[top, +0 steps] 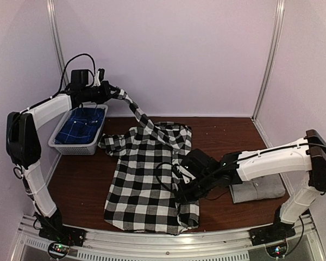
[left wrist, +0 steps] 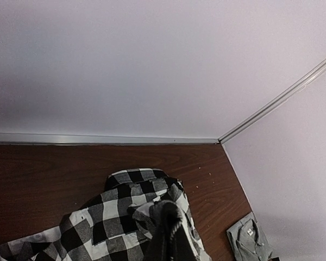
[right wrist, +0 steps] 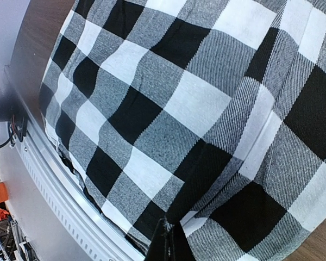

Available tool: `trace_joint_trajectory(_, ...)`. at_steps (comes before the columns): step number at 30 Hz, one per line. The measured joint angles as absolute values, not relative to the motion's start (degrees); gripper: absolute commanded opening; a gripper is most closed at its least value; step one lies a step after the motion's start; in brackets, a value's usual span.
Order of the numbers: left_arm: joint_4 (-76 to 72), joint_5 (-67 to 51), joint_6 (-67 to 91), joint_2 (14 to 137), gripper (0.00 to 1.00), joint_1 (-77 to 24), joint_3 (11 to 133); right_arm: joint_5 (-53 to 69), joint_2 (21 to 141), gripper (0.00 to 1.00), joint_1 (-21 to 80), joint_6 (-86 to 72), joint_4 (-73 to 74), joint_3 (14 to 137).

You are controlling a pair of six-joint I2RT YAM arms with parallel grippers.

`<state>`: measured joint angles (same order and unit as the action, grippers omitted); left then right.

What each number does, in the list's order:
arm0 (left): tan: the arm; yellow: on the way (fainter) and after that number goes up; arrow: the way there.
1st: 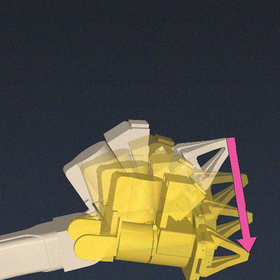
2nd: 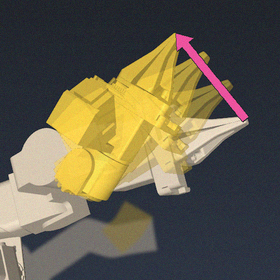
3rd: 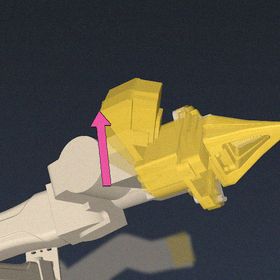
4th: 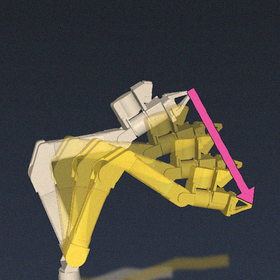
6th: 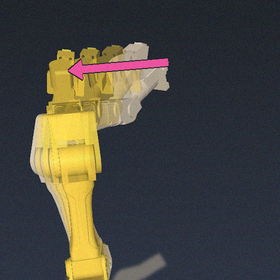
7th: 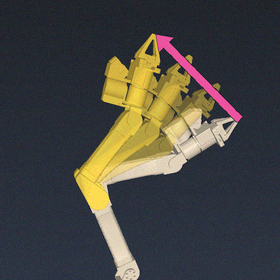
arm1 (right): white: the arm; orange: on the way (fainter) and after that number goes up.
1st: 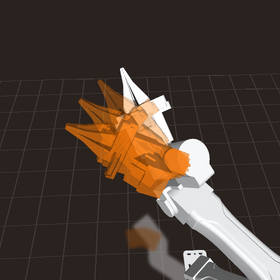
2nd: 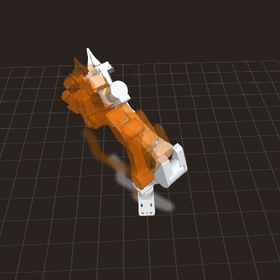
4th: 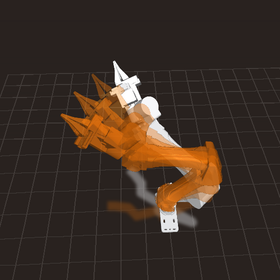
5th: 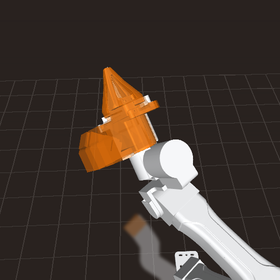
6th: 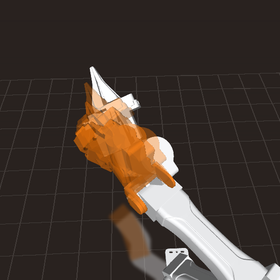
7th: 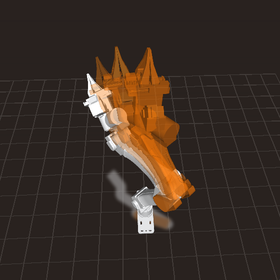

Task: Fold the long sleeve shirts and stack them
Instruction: Fold the flattened shirt at the center of the board.

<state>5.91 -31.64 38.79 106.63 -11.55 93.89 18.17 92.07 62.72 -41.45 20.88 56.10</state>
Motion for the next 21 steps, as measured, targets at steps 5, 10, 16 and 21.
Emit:
trace_joint_trajectory(5,6.5,-31.5,38.4,106.6,0.00,-11.3,96.3,18.7,93.7,0.00,62.8,-40.7,20.2,57.7)
trace_joint_trajectory(10,6.6,-31.4,38.2,106.5,0.00,-11.2,96.6,19.7,96.0,0.00,62.8,-40.2,19.4,58.9)
trace_joint_trajectory(16,7.2,-30.8,37.8,106.3,0.00,-10.6,96.6,20.8,96.6,0.00,63.2,-40.2,18.5,59.0)
trace_joint_trajectory(21,7.7,-30.5,37.8,105.2,0.00,-9.8,96.0,21.2,97.2,0.00,63.4,-40.2,18.2,59.0)
